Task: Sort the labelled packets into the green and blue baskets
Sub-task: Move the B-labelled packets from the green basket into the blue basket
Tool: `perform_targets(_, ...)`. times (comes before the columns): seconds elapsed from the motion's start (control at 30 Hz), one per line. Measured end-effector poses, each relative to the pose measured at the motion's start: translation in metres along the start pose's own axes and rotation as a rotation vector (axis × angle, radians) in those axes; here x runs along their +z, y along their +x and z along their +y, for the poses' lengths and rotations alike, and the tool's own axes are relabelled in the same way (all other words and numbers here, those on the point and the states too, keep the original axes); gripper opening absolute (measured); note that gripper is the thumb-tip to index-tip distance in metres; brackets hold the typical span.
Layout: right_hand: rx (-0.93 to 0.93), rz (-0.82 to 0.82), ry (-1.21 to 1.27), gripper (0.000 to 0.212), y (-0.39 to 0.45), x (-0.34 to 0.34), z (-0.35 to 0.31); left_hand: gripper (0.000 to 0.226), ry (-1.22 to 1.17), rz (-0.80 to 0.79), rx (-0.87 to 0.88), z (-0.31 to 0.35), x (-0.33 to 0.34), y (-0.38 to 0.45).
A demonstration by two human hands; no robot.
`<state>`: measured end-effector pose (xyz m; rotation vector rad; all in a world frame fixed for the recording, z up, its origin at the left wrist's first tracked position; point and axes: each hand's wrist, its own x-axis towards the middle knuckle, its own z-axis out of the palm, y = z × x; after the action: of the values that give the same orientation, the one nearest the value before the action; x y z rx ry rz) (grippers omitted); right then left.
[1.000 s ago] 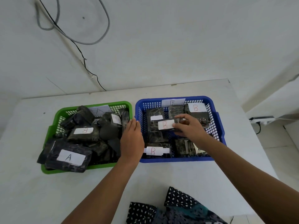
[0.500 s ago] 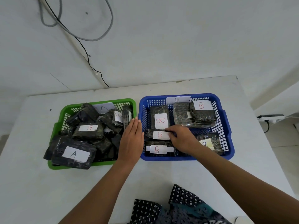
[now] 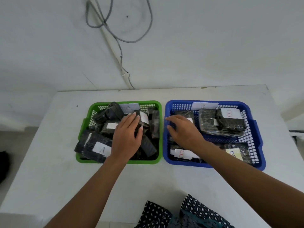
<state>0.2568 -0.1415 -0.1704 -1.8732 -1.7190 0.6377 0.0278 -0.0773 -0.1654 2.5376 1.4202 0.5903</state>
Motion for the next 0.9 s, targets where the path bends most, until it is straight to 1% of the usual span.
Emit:
perform_targets(0.17,-0.214,-0.033,-0.083,0.038,0.035,0.026,-0.063,0.047,0.073,-0.007,-0.073,-0.050,-0.038,0.001)
perform_targets(0.3,-0.243,-0.115,-0.140,0.042,0.063,0.052,-0.101,0.046,0.100,-0.037,-0.157,-0.093,-0.062,-0.004)
perform_targets(0.37,-0.219,-0.151,-0.159,0.046,0.075,0.064,-0.115,0.046,0.095,-0.080,-0.202,-0.108,-0.069,-0.003)
perform_targets(0.4,-0.201,-0.199,-0.173,0.049,0.082,0.071,-0.119,0.046,0.081,-0.097,-0.218,-0.114,-0.070,-0.003)
perform_targets(0.53,-0.105,-0.484,-0.214,0.062,0.105,0.092,-0.128,0.043,-0.052,-0.207,-0.258,-0.126,-0.069,0.001)
perform_targets(0.67,0.026,-0.651,-0.235,0.066,0.119,0.100,-0.129,0.030,-0.120,-0.284,-0.257,-0.128,-0.066,0.003)
perform_targets(0.8,0.055,-0.678,-0.295,0.073,0.127,0.101,-0.131,0.032,-0.121,-0.315,-0.305,-0.131,-0.066,0.003)
perform_targets(0.87,0.056,-0.654,-0.292,0.076,0.130,0.098,-0.132,0.032,-0.123,-0.308,-0.313,-0.131,-0.065,0.003)
perform_targets(0.9,0.056,-0.628,-0.260,0.074,0.130,0.096,-0.133,0.032,-0.129,-0.305,-0.320,-0.131,-0.066,0.003)
